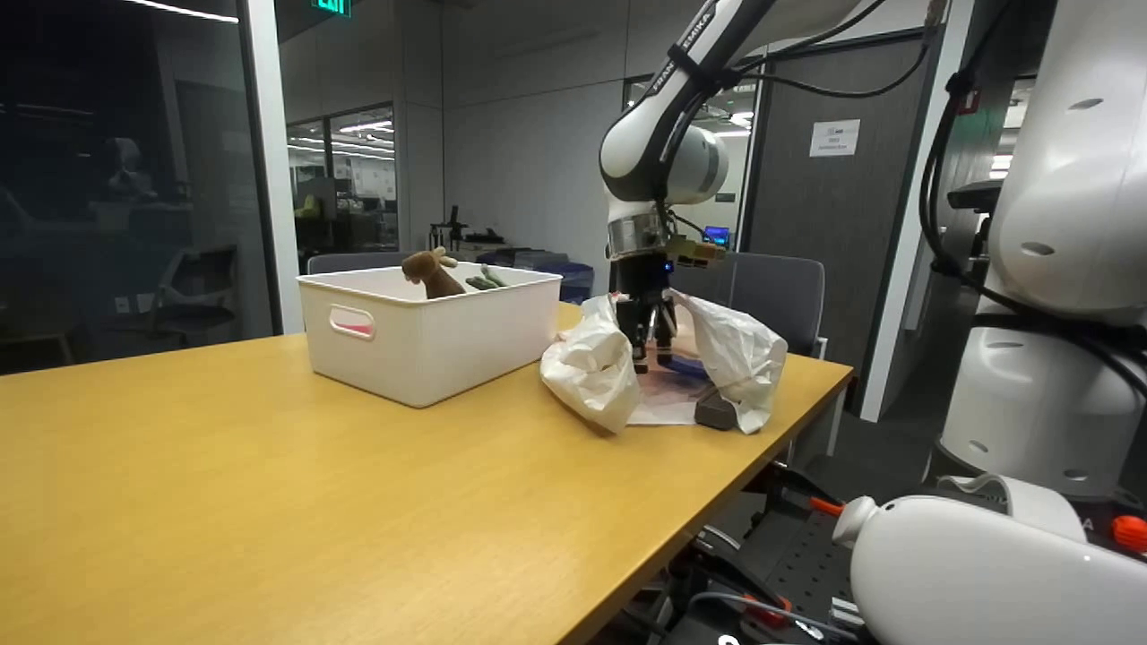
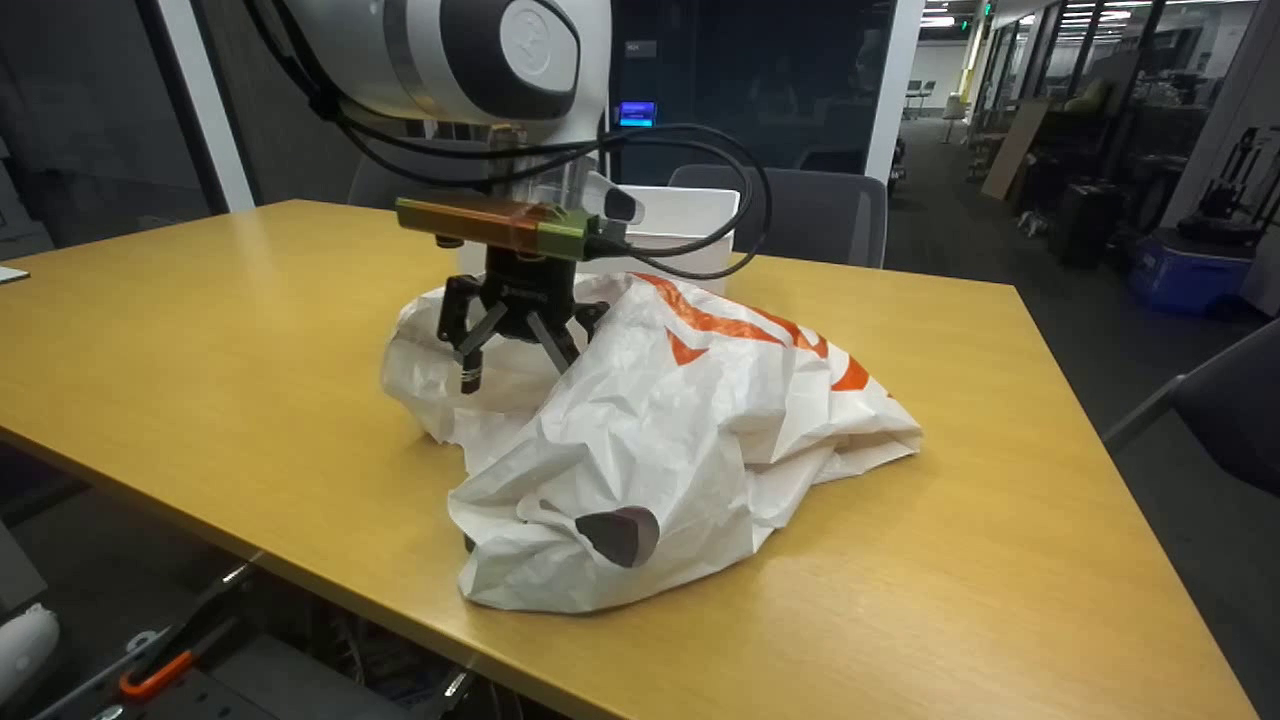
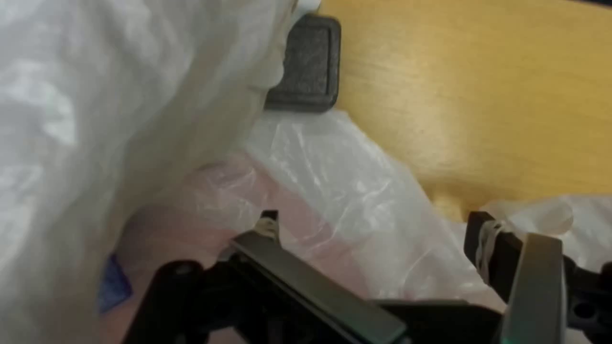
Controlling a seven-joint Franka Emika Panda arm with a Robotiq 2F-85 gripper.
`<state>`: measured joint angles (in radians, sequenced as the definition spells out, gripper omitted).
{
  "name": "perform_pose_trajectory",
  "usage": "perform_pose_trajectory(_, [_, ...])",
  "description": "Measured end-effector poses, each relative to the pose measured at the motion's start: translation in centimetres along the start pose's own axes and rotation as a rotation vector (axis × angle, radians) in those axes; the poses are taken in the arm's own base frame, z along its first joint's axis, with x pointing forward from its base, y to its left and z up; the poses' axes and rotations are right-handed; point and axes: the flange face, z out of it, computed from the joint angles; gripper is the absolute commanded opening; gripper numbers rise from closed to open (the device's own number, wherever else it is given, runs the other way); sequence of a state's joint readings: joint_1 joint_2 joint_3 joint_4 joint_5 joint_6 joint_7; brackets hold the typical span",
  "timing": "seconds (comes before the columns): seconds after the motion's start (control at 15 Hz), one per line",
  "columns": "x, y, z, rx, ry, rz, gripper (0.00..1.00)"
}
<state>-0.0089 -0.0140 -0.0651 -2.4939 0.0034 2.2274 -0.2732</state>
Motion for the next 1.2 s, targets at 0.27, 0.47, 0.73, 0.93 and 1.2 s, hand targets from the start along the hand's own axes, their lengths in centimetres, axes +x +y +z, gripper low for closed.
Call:
perform_pose_trajectory(0.27, [2.0,1.7,0.9,-0.045,0.14,0.128,1.0])
perform_pose_trajectory(0.47, [3.2,2.1,1.7,-0.127,0.208,0.174,1.0])
perform_pose_trajectory(0.73, [4.2,1.8,2.5,-0.253,0.277,0.169,1.0])
perform_pose_trajectory(0.93, [4.5,1.3,2.7,-0.343,0.313,0.16,1.0])
perform_pose_trajectory(1.2, [4.9,1.0,3.0,-0.417,0.338,0.159,1.0])
